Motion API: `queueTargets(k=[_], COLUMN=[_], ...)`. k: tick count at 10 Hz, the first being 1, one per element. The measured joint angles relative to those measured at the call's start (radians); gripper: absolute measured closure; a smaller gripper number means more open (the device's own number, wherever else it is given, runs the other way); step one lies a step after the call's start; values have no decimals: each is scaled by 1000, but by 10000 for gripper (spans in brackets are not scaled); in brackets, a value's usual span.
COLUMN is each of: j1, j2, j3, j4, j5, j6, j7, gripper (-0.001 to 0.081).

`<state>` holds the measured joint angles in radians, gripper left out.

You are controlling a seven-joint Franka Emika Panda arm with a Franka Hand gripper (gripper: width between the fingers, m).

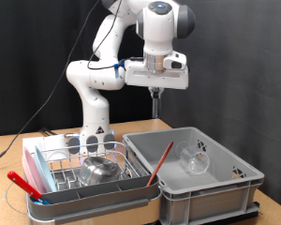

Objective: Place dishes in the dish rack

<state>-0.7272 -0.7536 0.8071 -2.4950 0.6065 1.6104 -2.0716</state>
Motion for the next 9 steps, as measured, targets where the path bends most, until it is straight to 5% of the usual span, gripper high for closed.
queueTargets(k=[9], j1=[-2], j2=[18], j3=[-4], j4=[1], j5=[71], j6=[9], j7=[-35], gripper=[795])
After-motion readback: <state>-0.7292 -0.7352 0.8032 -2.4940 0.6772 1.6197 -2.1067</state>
